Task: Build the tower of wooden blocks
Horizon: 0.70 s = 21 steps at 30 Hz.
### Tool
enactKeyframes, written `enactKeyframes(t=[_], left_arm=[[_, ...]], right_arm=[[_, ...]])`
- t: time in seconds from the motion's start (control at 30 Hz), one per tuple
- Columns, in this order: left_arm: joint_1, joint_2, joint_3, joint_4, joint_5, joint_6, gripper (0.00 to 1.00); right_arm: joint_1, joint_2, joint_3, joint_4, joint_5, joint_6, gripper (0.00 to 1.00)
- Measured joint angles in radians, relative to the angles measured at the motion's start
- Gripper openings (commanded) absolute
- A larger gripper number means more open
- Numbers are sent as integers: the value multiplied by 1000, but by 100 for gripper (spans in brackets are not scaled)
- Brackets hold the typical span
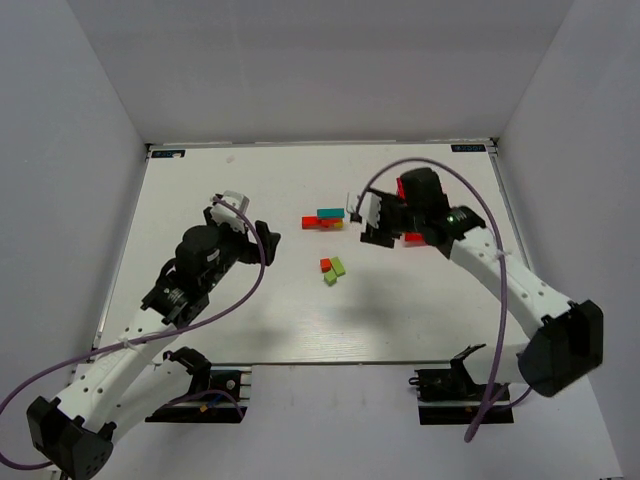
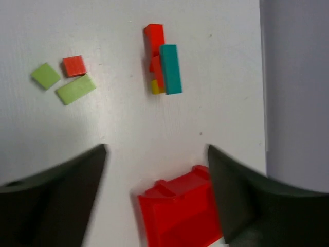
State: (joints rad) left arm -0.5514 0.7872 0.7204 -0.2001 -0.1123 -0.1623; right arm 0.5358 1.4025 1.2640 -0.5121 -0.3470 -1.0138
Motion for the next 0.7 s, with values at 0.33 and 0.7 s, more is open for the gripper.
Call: enactKeyframes(t=[0.33,0.7], left_arm=[[0,187,10,5,158,58,0],[1,286,56,-120,136,104,64]], right_arm=[[2,85,-210,-6,-199,228,8],[74,277,-184,68,-200,380,56]])
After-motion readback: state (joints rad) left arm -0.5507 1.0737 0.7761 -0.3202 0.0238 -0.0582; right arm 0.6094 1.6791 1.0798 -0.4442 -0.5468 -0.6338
